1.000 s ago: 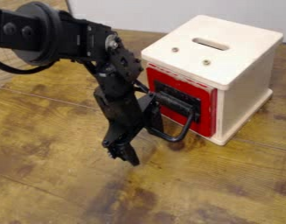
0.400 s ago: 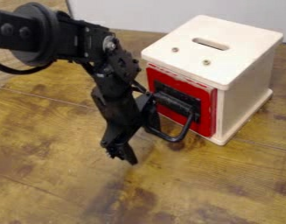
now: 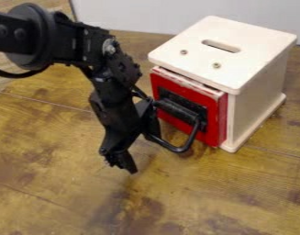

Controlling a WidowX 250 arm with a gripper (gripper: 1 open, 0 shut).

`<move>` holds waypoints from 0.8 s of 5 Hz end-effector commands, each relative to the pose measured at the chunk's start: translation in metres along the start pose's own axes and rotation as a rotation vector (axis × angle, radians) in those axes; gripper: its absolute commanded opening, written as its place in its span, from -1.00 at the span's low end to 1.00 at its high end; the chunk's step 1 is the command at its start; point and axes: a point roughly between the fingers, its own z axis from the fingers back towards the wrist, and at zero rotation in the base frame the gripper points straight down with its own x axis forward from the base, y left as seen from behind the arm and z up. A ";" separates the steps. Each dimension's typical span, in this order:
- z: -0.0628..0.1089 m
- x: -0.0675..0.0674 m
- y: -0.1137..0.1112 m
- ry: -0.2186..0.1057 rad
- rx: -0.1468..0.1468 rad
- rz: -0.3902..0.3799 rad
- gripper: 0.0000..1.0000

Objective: Open the drawer

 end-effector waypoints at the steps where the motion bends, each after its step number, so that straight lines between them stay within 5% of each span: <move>1: 0.028 0.023 -0.009 -0.039 -0.061 0.061 1.00; 4: 0.024 0.024 -0.015 -0.060 -0.047 0.082 1.00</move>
